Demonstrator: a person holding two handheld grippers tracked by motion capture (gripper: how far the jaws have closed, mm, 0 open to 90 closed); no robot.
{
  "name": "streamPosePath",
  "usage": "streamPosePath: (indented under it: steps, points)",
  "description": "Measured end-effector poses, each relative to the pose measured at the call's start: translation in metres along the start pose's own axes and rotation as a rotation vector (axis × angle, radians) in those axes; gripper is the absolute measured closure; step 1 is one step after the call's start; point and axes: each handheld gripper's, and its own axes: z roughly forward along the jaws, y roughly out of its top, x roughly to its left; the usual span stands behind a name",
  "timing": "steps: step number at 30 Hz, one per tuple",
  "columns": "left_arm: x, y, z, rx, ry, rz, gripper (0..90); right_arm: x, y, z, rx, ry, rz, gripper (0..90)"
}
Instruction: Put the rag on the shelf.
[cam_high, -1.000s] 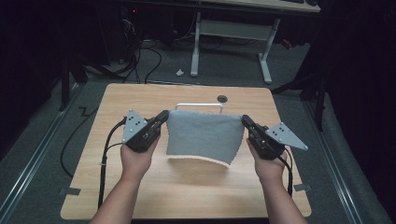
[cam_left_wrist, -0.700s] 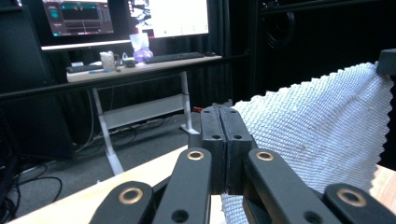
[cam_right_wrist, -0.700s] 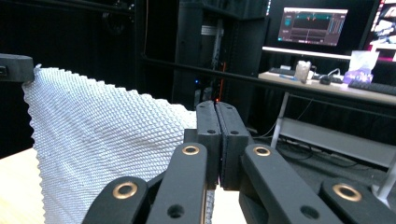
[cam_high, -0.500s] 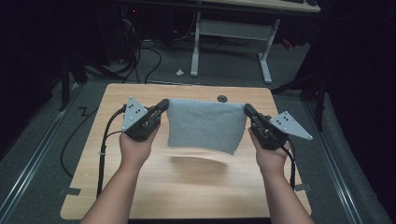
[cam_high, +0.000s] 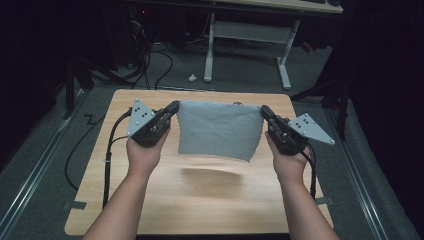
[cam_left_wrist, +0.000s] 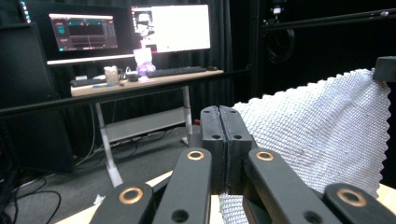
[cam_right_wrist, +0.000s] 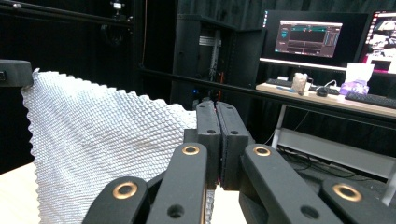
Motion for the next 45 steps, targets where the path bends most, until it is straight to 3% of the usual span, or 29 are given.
streamPosePath:
  steps: [14,24,29,38,40,42,45]
  points:
    - [0.033,0.003,0.033,0.034,0.037,0.04,89.6,-0.01,0.012,0.042,0.034,-0.008,-0.012,90.0]
    - [0.045,0.007,0.055,0.04,0.054,0.107,89.6,-0.025,0.009,0.073,0.067,-0.035,-0.028,90.0]
    - [0.051,0.009,0.064,0.049,0.068,0.107,89.6,-0.032,0.001,0.095,0.113,-0.047,-0.048,90.0]
    - [0.058,0.008,0.075,0.094,0.093,0.115,89.5,-0.034,0.004,0.11,0.127,-0.067,-0.091,90.0]
    - [0.058,0.008,0.076,0.089,0.083,0.076,89.5,-0.036,0.006,0.113,0.123,-0.068,-0.091,90.0]
    - [0.058,0.007,0.077,0.09,0.082,0.068,89.5,-0.038,0.007,0.117,0.127,-0.073,-0.087,90.0]
    - [0.058,0.003,0.081,0.112,0.087,0.09,89.5,-0.04,0.005,0.119,0.138,-0.08,-0.1,90.0]
